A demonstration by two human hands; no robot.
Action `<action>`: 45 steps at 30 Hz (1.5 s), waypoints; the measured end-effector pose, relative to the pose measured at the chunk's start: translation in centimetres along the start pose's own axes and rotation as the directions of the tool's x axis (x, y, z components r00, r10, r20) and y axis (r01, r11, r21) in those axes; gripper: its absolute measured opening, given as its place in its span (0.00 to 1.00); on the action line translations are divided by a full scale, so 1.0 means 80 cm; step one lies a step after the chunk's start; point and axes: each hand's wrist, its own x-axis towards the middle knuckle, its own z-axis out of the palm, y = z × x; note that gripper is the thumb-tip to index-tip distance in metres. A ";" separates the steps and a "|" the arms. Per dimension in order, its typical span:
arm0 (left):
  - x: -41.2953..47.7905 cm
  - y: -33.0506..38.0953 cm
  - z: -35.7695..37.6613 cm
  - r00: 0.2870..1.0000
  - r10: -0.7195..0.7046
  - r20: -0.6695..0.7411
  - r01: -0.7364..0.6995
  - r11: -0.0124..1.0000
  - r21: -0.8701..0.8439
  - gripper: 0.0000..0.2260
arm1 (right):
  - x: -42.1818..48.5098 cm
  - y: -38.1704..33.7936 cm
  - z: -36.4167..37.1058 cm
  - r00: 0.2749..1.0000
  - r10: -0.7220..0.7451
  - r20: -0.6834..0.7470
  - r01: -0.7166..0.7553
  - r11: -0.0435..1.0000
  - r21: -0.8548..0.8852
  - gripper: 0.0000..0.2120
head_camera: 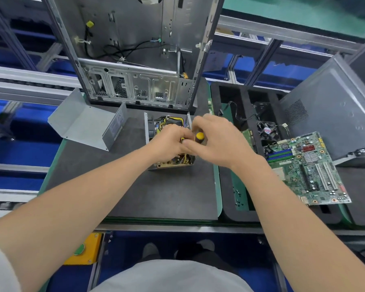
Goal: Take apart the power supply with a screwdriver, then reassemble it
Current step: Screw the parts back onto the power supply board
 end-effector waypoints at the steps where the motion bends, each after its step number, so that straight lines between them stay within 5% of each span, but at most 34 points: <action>1: -0.001 0.000 -0.002 1.000 0.021 0.009 -0.021 1.000 0.000 0.20 | -0.001 0.003 -0.001 0.997 -0.068 0.030 0.067 0.997 0.034 0.09; 6: -0.003 -0.004 -0.003 0.992 0.050 0.118 -0.047 0.998 -0.034 0.10 | -0.005 0.011 0.004 0.999 -0.014 0.044 0.014 1.000 0.002 0.13; 11: -0.006 0.002 -0.012 0.989 0.030 0.142 -0.019 0.997 -0.081 0.15 | -0.017 0.014 -0.003 0.998 -0.005 -0.061 0.011 0.995 0.101 0.07; 18: -0.034 0.007 0.020 0.976 0.095 -0.197 -0.015 0.929 0.369 0.11 | -0.035 0.013 -0.004 0.970 0.164 -0.177 -0.121 0.965 0.231 0.06; 26: -0.112 -0.043 0.084 0.984 0.155 -0.084 -0.058 0.732 0.679 0.17 | -0.057 0.012 0.002 0.934 0.238 -0.268 -0.139 0.931 0.339 0.06; 35: -0.107 -0.039 0.101 0.986 0.072 -0.152 0.066 0.667 0.742 0.29 | -0.074 0.031 0.003 0.917 0.191 -0.351 -0.050 0.926 0.374 0.04; 45: -0.109 -0.037 0.108 0.986 0.023 -0.163 0.106 0.668 0.737 0.29 | -0.077 0.034 -0.004 0.925 0.163 -0.344 -0.020 0.923 0.383 0.05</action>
